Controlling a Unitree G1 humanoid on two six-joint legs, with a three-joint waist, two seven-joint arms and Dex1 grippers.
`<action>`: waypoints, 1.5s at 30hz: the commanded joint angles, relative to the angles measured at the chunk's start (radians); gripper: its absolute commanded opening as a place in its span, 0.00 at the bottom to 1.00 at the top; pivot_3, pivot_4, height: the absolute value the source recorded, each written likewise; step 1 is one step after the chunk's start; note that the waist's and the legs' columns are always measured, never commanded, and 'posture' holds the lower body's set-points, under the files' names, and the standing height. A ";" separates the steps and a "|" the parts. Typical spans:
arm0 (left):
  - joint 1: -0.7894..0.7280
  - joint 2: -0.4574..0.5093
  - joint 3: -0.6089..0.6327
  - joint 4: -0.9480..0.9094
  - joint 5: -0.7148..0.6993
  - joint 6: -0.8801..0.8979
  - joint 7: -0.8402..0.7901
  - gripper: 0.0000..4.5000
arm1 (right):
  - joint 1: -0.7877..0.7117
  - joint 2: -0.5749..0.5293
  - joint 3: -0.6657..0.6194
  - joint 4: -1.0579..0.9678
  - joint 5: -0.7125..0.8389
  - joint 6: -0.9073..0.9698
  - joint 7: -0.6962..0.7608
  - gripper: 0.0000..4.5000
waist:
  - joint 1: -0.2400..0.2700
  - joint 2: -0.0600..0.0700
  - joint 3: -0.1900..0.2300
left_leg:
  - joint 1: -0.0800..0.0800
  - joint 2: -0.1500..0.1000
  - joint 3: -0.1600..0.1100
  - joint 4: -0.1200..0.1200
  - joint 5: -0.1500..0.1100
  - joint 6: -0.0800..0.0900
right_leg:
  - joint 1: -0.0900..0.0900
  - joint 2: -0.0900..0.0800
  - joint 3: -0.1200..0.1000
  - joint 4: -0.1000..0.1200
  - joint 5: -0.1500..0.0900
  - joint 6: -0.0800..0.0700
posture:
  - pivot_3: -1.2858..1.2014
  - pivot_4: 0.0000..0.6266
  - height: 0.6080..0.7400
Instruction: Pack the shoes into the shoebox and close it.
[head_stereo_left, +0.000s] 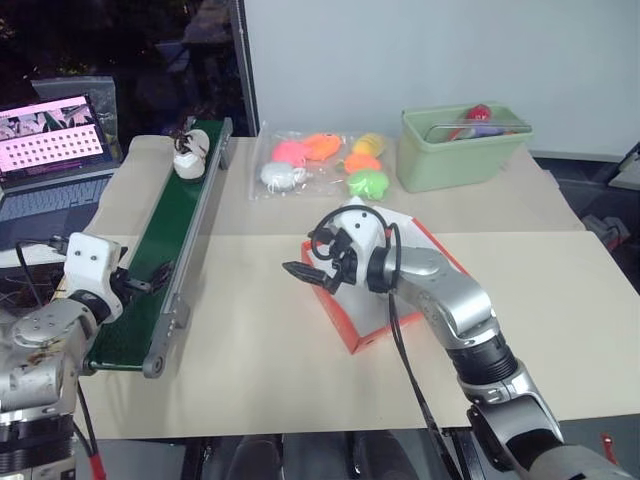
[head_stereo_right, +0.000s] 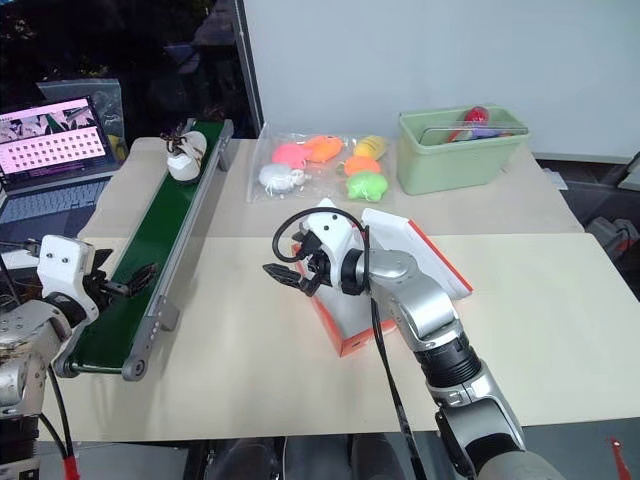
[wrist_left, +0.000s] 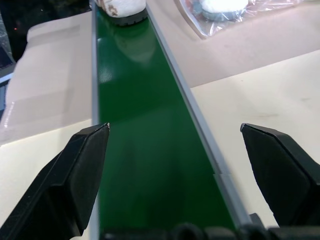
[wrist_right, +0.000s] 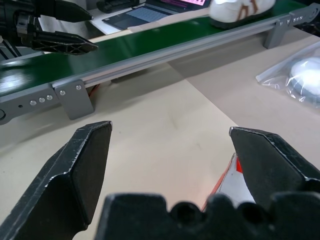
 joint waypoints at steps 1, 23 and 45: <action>-0.022 0.000 0.006 -0.009 0.008 -0.021 0.013 1.00 | 0.002 -0.001 -0.031 -0.059 0.008 0.005 -0.004 0.99 | 0.000 0.000 0.000 | 0.000 0.000 0.000 0.000 0.000 0.000 | 0.000 0.000 0.000 0.000 0.000 0.000 | 0.52 0.24 0.92; -0.073 -0.159 -0.030 -0.014 0.051 -0.029 0.193 1.00 | -0.002 -0.008 -0.048 -0.070 0.013 0.023 0.000 0.99 | 0.002 0.000 0.000 | 0.000 -0.001 0.000 0.000 0.000 0.000 | 0.000 0.000 0.000 0.000 0.000 0.000 | 0.52 0.24 0.92; -0.105 -0.171 -0.073 0.044 0.072 -0.003 0.197 0.47 | -0.009 -0.003 -0.079 -0.092 0.029 0.051 -0.006 1.00 | 0.027 0.000 0.000 | 0.002 -0.001 -0.001 0.000 0.000 0.000 | 0.002 -0.001 0.000 0.001 0.000 0.000 | 0.52 0.24 0.92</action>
